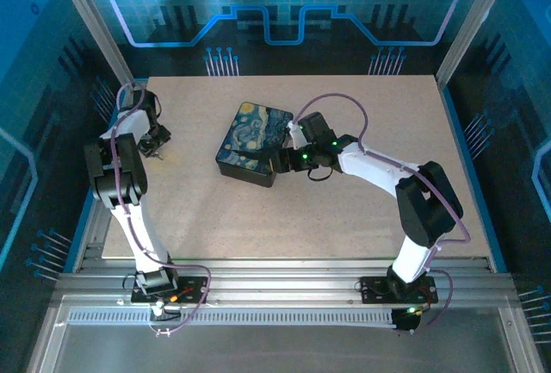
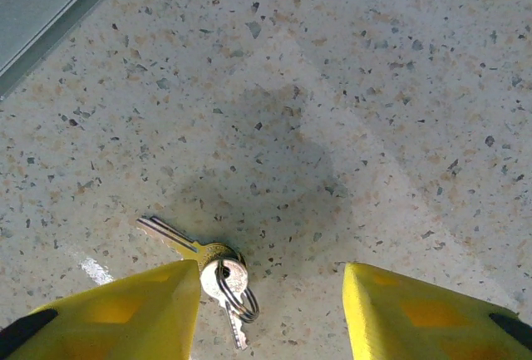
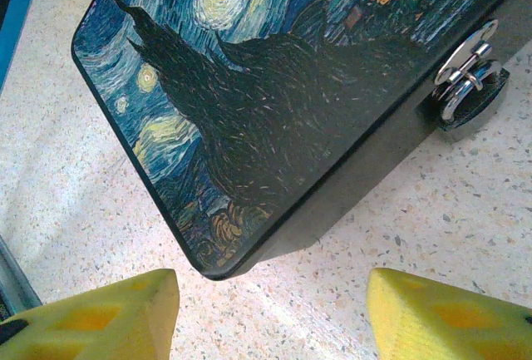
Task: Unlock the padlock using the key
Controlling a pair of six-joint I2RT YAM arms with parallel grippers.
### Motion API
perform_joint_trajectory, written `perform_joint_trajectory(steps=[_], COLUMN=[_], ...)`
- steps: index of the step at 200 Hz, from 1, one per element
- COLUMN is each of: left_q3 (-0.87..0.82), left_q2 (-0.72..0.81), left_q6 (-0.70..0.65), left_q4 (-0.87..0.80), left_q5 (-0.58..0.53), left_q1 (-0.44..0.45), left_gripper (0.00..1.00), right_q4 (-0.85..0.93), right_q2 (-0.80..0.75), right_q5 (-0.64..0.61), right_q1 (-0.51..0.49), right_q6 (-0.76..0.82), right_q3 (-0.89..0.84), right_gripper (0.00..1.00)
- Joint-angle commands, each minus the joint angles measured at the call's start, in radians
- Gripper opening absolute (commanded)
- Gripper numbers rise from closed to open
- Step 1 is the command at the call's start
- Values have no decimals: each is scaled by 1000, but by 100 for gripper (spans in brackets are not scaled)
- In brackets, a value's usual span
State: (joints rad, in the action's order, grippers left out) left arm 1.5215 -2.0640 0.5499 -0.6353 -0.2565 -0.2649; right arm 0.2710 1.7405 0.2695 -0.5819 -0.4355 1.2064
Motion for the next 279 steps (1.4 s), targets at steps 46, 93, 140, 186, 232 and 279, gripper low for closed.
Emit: perform_joint_trajectory(steps=[46, 93, 140, 186, 232, 279], left_q3=[-32, -37, -34, -56, -89, -95], left_q2=[-30, -22, -28, -1, 137, 357], left_q6=[10, 17, 18, 19, 6, -18], left_q4=[-44, -36, -40, -34, -33, -62], left_q5=[4, 7, 11, 24, 81, 158], left_q1=[-10, -12, -14, -13, 26, 201], left_gripper=[45, 38, 25, 12, 1, 1], right_q4=[17, 18, 23, 30, 42, 70], right_q2=[22, 19, 1, -30, -79, -193], right_q5=[14, 12, 4, -3, -11, -13], right_q1=[4, 7, 10, 20, 38, 127], right_q6=[18, 18, 21, 23, 22, 22], right_q3=[43, 41, 29, 7, -28, -113], right_gripper=[61, 60, 60, 60, 60, 60])
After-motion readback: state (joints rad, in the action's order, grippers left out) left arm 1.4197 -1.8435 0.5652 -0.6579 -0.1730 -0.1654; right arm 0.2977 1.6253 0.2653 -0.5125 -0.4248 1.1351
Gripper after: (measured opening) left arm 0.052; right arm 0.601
